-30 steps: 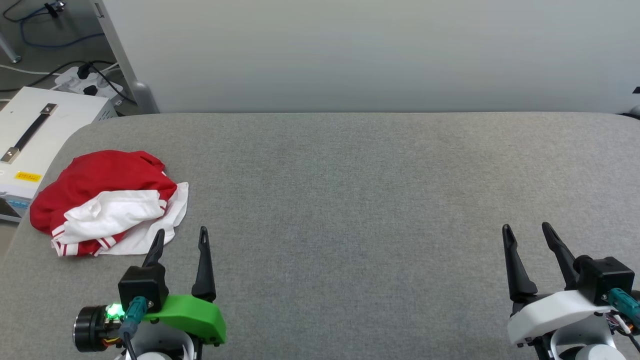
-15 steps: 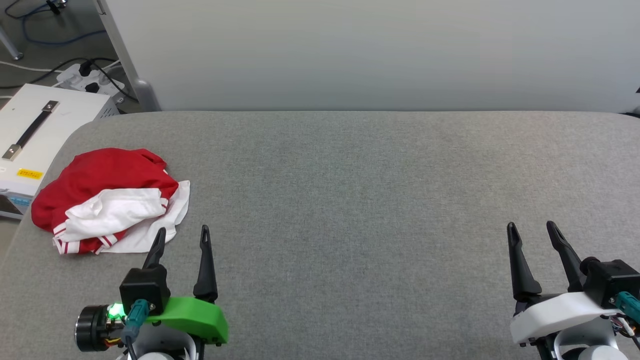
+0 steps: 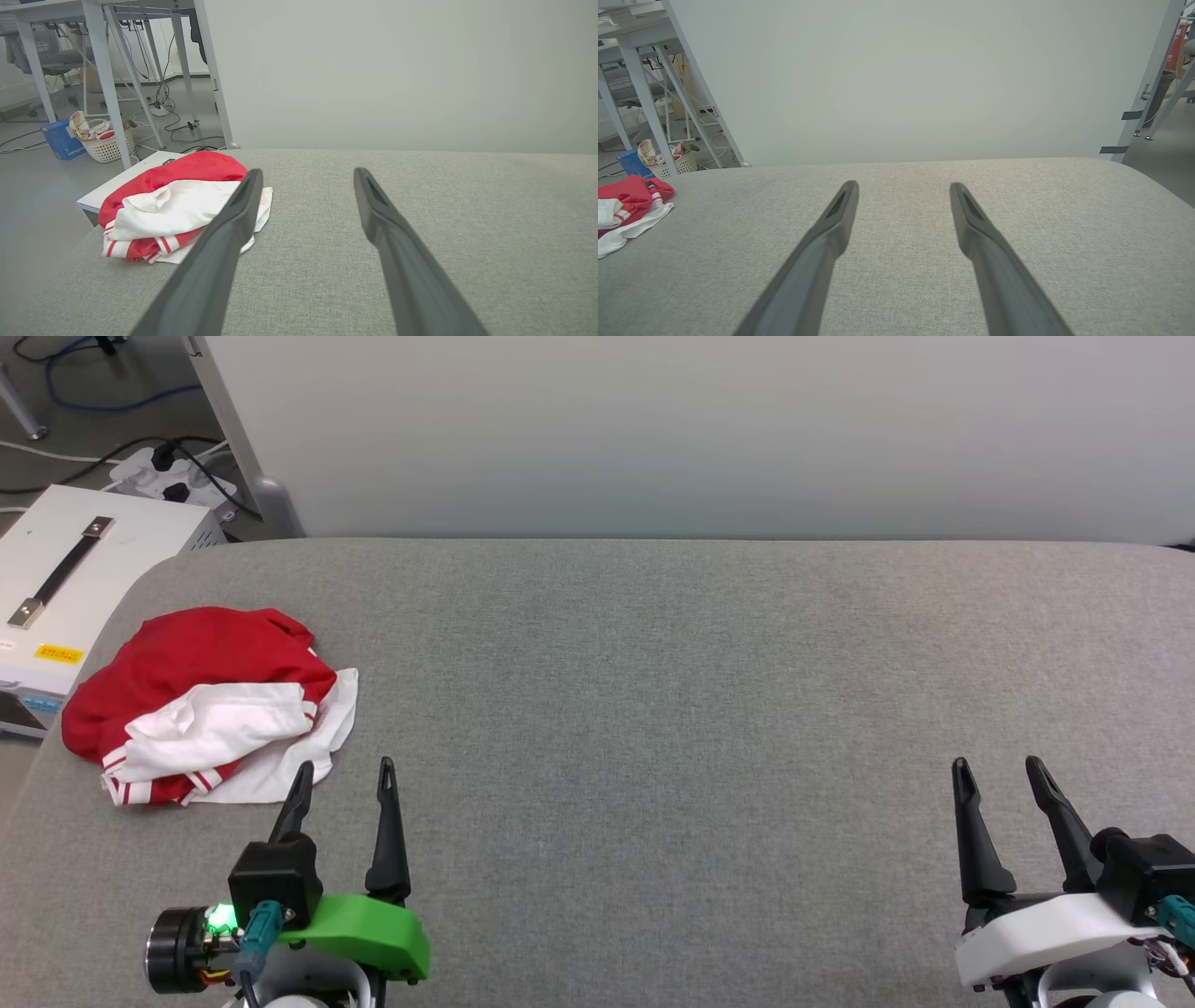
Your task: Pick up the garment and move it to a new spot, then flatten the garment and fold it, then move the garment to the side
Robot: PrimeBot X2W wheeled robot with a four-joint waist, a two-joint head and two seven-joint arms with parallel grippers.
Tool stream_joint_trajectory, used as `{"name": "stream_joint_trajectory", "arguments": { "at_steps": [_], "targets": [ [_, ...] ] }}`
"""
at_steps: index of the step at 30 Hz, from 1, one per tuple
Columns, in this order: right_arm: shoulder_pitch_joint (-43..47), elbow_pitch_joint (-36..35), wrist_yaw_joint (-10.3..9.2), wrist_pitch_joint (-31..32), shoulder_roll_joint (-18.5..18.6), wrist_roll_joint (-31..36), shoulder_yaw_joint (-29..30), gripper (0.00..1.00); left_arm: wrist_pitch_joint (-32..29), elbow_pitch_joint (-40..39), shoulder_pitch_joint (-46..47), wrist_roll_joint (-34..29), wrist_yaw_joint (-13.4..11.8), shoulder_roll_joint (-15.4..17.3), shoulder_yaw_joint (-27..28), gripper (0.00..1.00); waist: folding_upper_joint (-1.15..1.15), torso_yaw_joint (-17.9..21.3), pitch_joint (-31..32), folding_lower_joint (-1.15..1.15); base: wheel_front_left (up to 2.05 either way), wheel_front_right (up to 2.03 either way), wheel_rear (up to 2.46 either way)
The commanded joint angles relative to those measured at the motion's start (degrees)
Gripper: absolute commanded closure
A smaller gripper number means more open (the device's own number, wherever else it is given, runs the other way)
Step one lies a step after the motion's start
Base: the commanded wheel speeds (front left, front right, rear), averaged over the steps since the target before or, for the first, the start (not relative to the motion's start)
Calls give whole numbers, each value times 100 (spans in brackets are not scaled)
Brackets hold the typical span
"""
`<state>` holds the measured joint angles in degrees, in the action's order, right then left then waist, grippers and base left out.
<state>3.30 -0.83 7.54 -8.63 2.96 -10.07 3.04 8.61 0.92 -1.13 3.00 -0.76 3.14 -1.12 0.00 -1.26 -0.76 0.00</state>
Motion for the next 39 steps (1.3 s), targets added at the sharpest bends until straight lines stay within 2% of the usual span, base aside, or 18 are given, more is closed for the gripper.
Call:
{"name": "stream_joint_trajectory", "arguments": {
  "at_steps": [1, 8, 14, 27, 39],
  "targets": [
    [64, 4, -3, -66, -5, -90, 18, 0, 60, 11, -34, 47, -45, -16, -5, 0, 0, -6, -3, 0, 0, 0, 0],
    [96, -5, -4, -146, -6, -145, 17, 0, 141, 59, -37, 67, -75, -17, -7, 0, 0, -58, -18, 0, 0, 0, 0],
    [136, -15, -4, -216, -6, -188, 11, 0, 212, 93, 15, 108, -100, -19, -28, 0, 0, -273, -71, 0, 0, 0, 0],
    [67, -92, -4, -369, -7, -74, -99, 0, 367, 161, 122, 360, -203, -21, 115, 0, 0, -1107, -327, 0, 0, 0, 0],
    [1, -177, -5, -509, -8, 100, -168, 0, 509, 252, 202, 706, -248, -24, 257, 0, 0, -2126, -517, 0, 0, 0, 0]
  ]
}}
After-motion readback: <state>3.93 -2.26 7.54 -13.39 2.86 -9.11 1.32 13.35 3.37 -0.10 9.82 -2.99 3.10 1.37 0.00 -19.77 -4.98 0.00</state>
